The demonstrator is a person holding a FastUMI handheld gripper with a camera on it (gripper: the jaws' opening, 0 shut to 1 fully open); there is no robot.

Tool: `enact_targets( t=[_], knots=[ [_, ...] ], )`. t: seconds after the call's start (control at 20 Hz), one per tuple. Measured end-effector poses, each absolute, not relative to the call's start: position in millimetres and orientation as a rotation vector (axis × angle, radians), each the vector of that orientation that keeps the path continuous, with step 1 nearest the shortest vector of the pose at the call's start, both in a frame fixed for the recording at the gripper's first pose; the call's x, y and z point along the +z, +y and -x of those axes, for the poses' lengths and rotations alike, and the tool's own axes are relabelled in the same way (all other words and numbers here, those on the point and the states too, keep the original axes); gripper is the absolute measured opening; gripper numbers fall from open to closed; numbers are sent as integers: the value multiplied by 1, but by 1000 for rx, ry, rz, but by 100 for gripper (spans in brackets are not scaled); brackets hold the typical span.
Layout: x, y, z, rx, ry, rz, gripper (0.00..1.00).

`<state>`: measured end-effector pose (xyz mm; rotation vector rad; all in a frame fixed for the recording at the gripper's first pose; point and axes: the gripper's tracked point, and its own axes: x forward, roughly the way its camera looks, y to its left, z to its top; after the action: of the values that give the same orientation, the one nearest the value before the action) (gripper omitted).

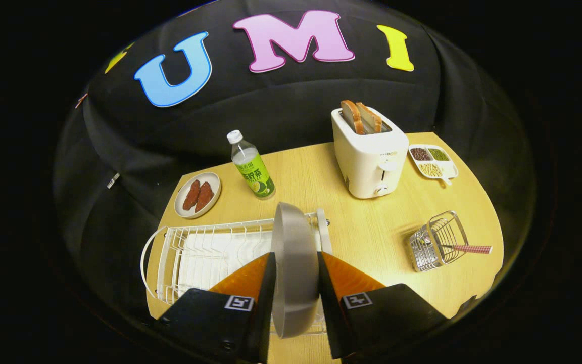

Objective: Take the plate from the dish rack, then take the spoon from the basket and place it into the plate.

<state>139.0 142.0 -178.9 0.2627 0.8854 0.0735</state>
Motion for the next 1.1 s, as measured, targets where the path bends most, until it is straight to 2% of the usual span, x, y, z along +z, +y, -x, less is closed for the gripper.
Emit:
enact_targets(
  t=[0.1,0.4,1.1],
  knots=[
    [-182,146,-138,77,905,-278,40],
    [-178,139,-135,27,898,-193,30],
    [-161,128,-140,-89,871,-131,30]
  ],
)
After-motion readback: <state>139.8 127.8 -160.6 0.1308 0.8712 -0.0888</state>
